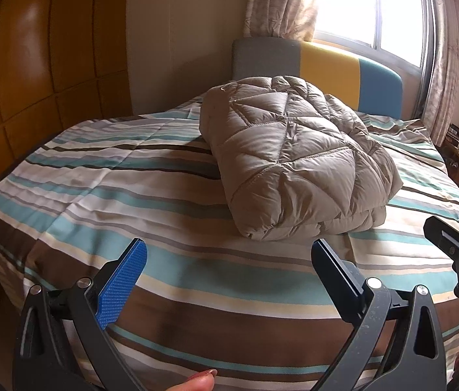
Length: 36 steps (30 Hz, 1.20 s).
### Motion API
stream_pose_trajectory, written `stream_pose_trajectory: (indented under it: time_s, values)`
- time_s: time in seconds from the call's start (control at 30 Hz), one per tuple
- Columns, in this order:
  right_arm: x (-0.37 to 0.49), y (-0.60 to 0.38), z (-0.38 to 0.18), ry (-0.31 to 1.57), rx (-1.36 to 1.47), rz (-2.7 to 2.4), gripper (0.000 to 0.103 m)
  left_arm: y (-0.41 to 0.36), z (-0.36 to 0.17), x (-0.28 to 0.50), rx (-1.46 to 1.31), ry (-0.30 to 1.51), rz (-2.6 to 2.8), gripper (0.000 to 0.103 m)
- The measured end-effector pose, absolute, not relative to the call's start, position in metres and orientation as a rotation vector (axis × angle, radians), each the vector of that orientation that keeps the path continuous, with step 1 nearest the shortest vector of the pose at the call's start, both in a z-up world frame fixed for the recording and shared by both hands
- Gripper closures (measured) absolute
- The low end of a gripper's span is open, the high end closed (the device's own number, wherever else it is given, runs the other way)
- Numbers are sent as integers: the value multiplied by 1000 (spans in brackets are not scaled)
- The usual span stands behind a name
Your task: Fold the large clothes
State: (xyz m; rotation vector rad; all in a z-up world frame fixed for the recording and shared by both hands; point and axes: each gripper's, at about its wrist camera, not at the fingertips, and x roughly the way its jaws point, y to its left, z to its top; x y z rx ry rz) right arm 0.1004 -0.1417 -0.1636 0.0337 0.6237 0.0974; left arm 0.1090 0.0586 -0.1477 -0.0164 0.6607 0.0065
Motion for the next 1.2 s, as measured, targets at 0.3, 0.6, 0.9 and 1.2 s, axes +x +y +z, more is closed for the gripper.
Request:
stream_pose_trajectory:
  time_s: [0.3,0.6,0.9,1.2]
  values:
    - [101,-142,-165,628,38,96,2,58,-149,111,-19,669,1,3]
    - [100,-142,-165,629,38,96,2,55,-150,111,-18,669,-8,3]
    - [100,-143,-166,630,39,95,2,54,-148,107,-18,644,10,3]
    - [103,-145,-169,646,58,92,2,48,-148,105,-11,637,-20,3]
